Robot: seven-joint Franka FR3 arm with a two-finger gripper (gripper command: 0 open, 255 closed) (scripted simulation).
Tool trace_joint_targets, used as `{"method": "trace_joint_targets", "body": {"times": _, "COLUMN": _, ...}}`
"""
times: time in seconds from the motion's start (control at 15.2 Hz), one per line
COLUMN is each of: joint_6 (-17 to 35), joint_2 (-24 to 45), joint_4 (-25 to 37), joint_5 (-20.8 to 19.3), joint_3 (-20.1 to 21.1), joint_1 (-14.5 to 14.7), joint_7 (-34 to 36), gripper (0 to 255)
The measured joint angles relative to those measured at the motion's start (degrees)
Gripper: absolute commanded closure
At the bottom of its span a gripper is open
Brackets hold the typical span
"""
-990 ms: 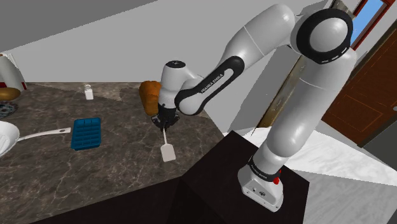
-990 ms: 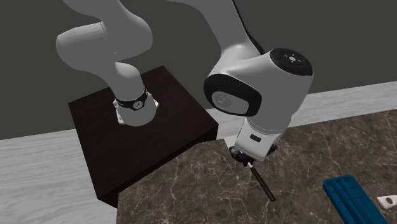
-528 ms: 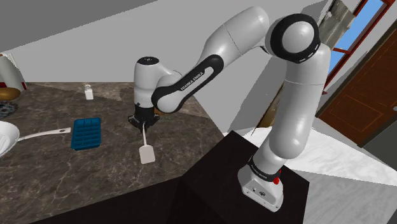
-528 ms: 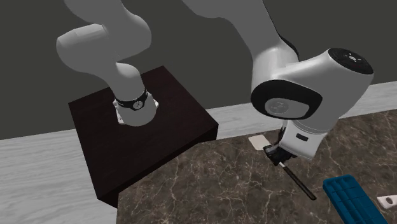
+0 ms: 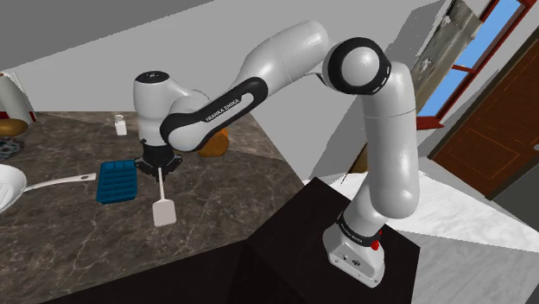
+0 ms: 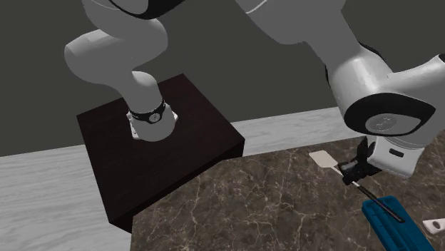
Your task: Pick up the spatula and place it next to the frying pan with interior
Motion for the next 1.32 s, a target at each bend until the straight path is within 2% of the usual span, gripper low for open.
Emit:
{"method": "trace_joint_targets", "body": {"times": 0.4, "joint_6": -9.5, "joint_2": 12.8, "joint_4": 22.1, "joint_5": -1.3, "joint_3": -1.5, "joint_1": 7.3, "joint_7": 0.6, "gripper": 255}}
{"method": "trace_joint_targets", "body": {"times": 0.59, "joint_6": -16.1, "joint_2": 21.7, "joint_4": 38.2, "joint_5": -1.6, "joint_3": -2.4, "joint_1": 12.2, "joint_7": -0.2, "gripper": 255}}
{"method": "trace_joint_targets", "body": {"times": 0.66, "joint_6": -17.5, "joint_2": 23.7, "joint_4": 41.7, "joint_5": -1.6, "joint_3": -2.7, "joint_1": 13.2, "joint_7": -0.5, "gripper": 255}}
{"method": "trace_joint_targets", "body": {"times": 0.79, "joint_6": -18.1, "joint_2": 26.0, "joint_4": 44.7, "joint_5": -1.7, "joint_3": -3.0, "joint_1": 14.0, "joint_7": -0.8, "gripper": 255}}
{"method": "trace_joint_targets", "body": {"times": 1.32, "joint_6": -14.9, "joint_2": 29.4, "joint_4": 44.8, "joint_5": -2.4, "joint_3": -3.7, "joint_1": 14.3, "joint_7": -0.3, "gripper": 255}}
